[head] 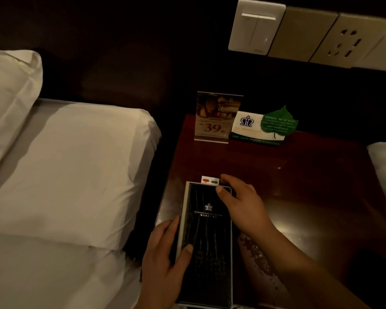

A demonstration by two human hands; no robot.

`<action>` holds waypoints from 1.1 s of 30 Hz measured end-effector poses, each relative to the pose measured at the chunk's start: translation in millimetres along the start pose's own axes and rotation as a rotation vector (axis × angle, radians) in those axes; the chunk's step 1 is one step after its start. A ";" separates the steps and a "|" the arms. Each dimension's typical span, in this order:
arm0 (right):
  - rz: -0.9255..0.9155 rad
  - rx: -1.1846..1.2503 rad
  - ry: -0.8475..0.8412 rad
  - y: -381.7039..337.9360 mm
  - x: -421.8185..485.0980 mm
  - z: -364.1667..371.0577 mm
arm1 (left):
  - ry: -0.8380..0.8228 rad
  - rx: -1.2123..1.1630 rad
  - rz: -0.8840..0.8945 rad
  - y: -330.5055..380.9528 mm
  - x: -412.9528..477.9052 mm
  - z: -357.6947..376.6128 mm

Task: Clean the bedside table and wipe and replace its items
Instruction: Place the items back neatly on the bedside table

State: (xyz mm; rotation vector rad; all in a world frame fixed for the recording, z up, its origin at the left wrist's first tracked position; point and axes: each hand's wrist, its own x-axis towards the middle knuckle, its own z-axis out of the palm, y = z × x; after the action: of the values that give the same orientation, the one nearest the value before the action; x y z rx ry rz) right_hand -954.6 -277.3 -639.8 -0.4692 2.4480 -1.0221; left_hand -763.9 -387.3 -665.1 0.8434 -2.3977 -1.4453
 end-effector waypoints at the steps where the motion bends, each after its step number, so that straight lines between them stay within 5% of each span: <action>1: 0.018 0.050 0.018 1.8 -4.0 -1.1 | 0.002 -0.005 -0.003 0.0 -0.4 0.0; 10: 0.245 0.528 0.148 22.1 -110.3 32.0 | -0.024 -0.037 -0.036 2.5 -1.6 -5.8; 24: 0.268 0.500 0.242 23.0 -132.1 68.2 | -0.196 -0.116 -0.056 9.0 -5.2 -18.3; 33: 0.206 0.400 0.241 17.6 -138.5 73.0 | -0.035 -0.022 0.032 7.5 -13.6 -20.6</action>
State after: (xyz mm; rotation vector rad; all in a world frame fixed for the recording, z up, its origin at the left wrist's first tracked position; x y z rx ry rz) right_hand -802.3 -243.4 -661.4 0.0391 2.3392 -1.4999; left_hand -746.2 -392.0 -647.1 0.7780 -2.4042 -1.4843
